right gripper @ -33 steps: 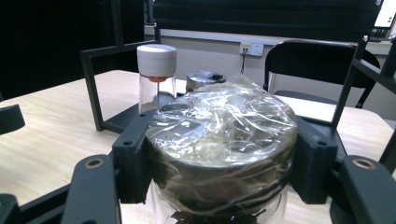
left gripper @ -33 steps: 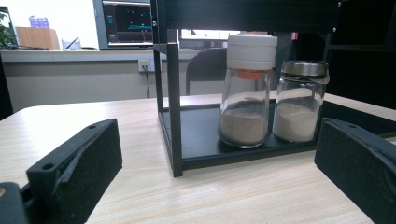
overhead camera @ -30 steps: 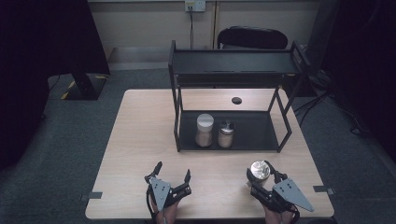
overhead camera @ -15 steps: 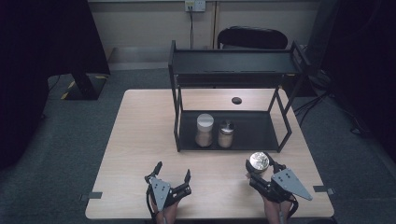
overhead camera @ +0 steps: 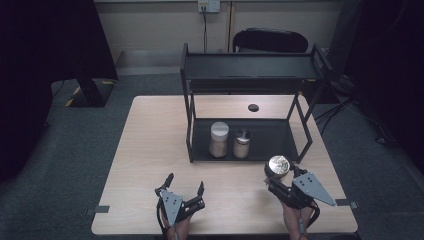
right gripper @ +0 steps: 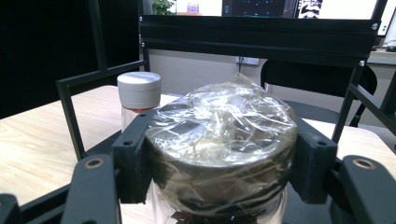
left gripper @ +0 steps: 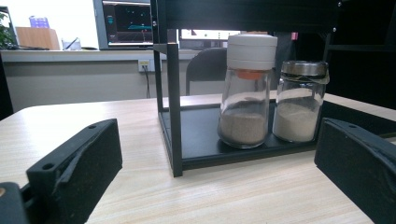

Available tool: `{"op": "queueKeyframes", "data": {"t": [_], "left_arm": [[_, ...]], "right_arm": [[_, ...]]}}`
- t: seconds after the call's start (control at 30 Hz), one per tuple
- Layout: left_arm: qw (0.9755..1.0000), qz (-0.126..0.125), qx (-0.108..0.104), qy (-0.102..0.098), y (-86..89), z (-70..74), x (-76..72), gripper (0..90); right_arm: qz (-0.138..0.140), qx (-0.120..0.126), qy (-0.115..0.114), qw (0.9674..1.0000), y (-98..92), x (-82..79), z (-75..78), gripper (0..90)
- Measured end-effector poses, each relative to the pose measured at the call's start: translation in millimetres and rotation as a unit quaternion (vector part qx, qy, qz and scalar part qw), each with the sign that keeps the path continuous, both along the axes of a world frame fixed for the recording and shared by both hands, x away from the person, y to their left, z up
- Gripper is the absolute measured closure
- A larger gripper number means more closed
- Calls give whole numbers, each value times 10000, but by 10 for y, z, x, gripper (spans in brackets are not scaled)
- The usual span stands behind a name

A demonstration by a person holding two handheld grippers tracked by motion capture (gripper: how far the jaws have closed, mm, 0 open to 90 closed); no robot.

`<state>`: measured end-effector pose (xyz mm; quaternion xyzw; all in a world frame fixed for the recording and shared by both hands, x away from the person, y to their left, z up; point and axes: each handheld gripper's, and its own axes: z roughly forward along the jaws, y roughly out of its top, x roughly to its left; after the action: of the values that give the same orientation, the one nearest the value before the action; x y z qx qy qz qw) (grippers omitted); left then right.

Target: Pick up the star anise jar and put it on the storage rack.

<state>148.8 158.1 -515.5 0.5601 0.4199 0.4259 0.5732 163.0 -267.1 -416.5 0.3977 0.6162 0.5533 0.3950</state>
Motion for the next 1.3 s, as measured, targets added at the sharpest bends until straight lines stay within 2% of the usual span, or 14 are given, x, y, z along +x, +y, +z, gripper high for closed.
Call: {"op": "queueKeyframes", "data": {"t": [0.93, 1.3], "left_arm": [[10000, -1, -2, 4, 1, 1, 0, 3], [10000, 0, -4, 5, 0, 1, 1, 3]], "right_arm": [[53, -44, -119, 9999, 59, 258, 114, 348], [-12, -106, -133, 9999, 38, 349, 181, 349]]}}
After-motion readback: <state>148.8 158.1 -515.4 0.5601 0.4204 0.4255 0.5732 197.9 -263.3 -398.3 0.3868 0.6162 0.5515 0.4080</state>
